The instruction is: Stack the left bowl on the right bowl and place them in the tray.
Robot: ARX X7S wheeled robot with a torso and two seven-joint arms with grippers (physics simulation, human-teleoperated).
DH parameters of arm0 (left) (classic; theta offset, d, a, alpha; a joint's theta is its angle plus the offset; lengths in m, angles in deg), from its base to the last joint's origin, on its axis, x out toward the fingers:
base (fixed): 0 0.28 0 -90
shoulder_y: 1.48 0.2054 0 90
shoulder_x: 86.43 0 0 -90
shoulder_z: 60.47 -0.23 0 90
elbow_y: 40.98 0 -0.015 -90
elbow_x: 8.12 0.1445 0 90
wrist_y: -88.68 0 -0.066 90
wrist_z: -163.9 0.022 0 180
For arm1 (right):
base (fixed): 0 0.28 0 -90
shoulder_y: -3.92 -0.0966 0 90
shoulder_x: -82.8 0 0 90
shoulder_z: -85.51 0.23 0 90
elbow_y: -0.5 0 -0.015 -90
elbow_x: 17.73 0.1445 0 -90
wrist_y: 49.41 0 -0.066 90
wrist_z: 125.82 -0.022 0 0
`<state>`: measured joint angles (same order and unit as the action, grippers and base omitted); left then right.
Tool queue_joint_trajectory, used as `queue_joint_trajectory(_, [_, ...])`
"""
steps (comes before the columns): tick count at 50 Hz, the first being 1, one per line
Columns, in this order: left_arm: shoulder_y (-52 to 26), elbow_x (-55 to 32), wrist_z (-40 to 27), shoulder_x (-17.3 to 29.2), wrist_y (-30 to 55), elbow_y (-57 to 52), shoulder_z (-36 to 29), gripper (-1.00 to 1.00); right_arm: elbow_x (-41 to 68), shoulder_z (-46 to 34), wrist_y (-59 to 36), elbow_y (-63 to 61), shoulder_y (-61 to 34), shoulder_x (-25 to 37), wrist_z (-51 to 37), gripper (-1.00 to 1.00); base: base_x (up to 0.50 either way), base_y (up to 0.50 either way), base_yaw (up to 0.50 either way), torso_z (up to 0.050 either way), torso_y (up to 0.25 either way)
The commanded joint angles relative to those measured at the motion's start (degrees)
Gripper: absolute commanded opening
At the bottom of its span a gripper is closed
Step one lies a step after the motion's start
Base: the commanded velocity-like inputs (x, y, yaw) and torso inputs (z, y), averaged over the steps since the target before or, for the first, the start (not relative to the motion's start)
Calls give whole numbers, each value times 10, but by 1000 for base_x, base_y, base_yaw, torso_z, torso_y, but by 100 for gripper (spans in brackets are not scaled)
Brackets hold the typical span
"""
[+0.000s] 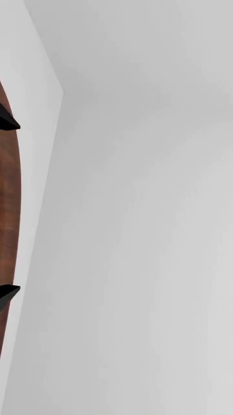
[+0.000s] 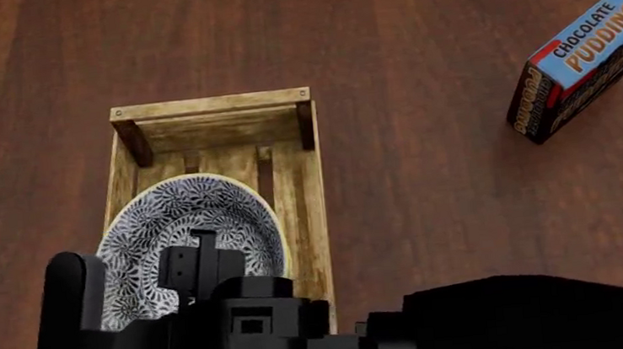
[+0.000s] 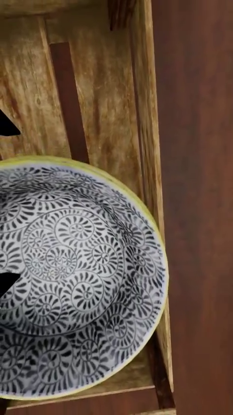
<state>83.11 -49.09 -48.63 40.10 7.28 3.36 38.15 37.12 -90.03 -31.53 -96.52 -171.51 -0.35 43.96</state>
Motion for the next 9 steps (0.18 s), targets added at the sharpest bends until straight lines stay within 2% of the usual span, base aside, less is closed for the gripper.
queue_joint_trajectory(1, [2, -4, -4, 2, 0, -4, 4, 100, 29, 29, -35, -45, -8, 4, -40, 100, 0, 0, 0, 0, 0])
queue_joint_trajectory(9, [3, -5, -4, 3, -1, -3, 5, 100, 58, 62, -63, -74, -9, 10, -80, 100, 0, 0, 0, 0, 0])
